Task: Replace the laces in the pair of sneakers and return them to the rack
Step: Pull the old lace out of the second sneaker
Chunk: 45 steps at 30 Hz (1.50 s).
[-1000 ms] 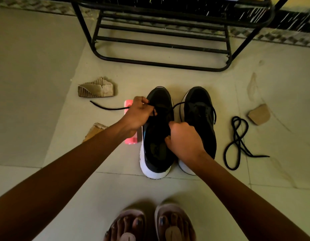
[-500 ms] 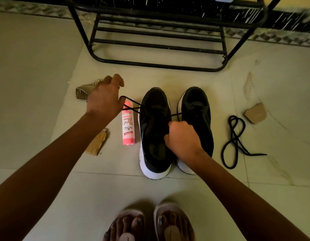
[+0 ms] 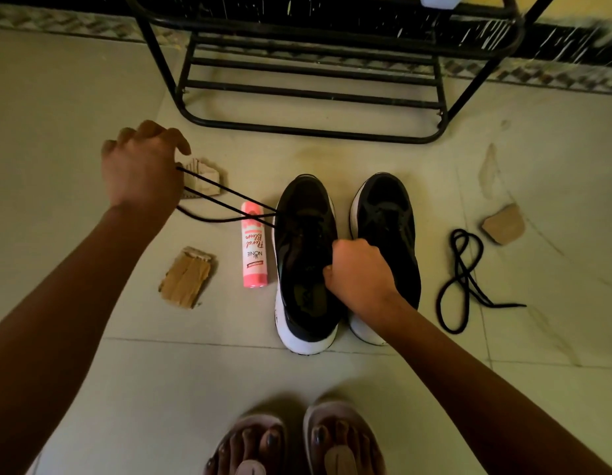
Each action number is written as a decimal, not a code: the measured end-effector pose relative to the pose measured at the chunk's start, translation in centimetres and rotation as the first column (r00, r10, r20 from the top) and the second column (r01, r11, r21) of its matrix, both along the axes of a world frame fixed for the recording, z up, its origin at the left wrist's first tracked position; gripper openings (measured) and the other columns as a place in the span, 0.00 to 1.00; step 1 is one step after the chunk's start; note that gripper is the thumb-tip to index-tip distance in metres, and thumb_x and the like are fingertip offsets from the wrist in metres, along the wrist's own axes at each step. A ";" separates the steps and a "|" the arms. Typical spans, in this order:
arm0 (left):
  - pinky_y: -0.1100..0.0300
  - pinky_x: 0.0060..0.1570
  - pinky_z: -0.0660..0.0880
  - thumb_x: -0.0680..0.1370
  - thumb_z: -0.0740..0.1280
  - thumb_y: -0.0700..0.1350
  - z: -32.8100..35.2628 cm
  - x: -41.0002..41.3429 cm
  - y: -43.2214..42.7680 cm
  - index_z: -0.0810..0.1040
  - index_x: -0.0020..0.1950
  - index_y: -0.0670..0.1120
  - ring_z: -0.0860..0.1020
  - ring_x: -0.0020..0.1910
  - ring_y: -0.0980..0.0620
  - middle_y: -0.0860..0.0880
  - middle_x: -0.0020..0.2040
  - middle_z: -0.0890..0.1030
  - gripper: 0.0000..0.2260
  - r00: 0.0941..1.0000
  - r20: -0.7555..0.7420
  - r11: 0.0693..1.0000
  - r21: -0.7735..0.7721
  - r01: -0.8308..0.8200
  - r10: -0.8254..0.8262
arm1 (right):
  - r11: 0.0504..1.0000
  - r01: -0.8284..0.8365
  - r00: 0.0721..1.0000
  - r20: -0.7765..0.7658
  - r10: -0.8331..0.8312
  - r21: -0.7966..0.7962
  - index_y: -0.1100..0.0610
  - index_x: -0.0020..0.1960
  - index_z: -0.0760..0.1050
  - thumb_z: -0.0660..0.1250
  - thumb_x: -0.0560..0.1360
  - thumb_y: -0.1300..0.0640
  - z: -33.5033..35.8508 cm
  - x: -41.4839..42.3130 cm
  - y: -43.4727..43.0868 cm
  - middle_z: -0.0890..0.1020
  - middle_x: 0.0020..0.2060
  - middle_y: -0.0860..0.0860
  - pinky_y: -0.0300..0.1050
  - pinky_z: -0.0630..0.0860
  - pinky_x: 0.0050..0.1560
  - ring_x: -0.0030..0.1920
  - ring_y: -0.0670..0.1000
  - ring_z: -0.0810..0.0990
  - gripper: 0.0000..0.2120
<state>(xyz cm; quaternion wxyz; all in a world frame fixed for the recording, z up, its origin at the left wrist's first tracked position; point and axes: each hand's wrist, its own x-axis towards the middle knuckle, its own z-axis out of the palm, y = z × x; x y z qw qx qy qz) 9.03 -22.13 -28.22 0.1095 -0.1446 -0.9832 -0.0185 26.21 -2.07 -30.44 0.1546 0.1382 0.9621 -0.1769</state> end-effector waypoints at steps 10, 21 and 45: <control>0.64 0.41 0.68 0.71 0.74 0.48 0.1 2.5 1.6 0.80 0.54 0.45 0.77 0.46 0.52 0.47 0.52 0.81 0.14 0.822 0.526 0.947 0.316 0.052 -0.220 | 0.982 0.069 0.995 0.083 -0.055 -0.177 0.56 0.37 0.72 0.67 0.74 0.42 0.3 -0.6 2.1 0.75 0.30 0.50 0.40 0.68 0.31 0.30 0.49 0.74 0.17; 0.64 0.40 0.73 0.77 0.66 0.50 -3.4 10.3 7.4 0.64 0.70 0.43 0.78 0.39 0.52 0.43 0.53 0.80 0.25 0.587 0.717 0.922 0.219 0.320 -0.375 | 0.945 0.043 0.932 -0.329 -0.155 -0.324 0.55 0.51 0.77 0.69 0.72 0.63 -1.8 -2.2 2.3 0.83 0.40 0.47 0.44 0.79 0.48 0.42 0.47 0.81 0.09; 0.46 0.56 0.76 0.75 0.65 0.39 -6.4 10.9 8.4 0.63 0.66 0.41 0.77 0.55 0.39 0.39 0.56 0.77 0.21 0.561 0.806 0.964 0.042 0.264 -0.189 | 0.874 0.099 0.987 -0.065 -0.147 -0.476 0.49 0.44 0.75 0.71 0.66 0.69 3.0 -3.0 6.3 0.77 0.37 0.48 0.36 0.72 0.36 0.34 0.45 0.74 0.16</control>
